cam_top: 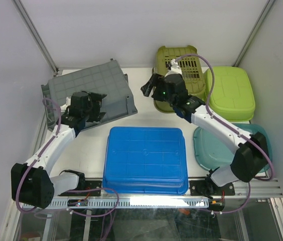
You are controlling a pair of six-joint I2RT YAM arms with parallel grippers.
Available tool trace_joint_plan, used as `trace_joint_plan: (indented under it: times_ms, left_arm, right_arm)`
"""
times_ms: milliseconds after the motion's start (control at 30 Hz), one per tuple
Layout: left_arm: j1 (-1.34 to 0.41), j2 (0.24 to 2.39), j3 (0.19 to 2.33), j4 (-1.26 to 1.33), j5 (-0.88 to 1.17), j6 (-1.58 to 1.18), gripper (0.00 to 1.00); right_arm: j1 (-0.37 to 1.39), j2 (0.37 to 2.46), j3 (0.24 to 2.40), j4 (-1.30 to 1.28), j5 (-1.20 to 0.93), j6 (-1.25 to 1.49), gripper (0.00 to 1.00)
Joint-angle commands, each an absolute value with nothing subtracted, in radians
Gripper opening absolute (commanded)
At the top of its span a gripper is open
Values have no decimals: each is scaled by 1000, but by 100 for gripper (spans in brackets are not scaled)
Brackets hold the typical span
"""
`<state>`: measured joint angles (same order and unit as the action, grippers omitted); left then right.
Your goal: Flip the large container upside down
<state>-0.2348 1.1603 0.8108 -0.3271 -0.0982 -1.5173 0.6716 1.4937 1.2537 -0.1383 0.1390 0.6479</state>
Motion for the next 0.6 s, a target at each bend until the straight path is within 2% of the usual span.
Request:
trace_joint_plan:
  times_ms: [0, 133, 267, 400, 567]
  left_arm:
    - [-234, 1137, 903, -416, -41, -1410, 99]
    - [-233, 1119, 967, -424, -17, -1265, 99]
    - [-233, 1087, 1051, -428, -1, -981, 99]
    - [-234, 985, 1073, -457, -80, -760, 99]
    - [-234, 853, 1097, -490, -186, -561, 99]
  right_arm:
    - [667, 1387, 1251, -159, 189, 589, 77]
    - [666, 1316, 1246, -231, 197, 531, 79]
    - [665, 1245, 1274, -403, 244, 425, 83]
    - [663, 1120, 1246, -590, 436, 383, 98]
    - [663, 953, 1200, -840, 698, 502, 99]
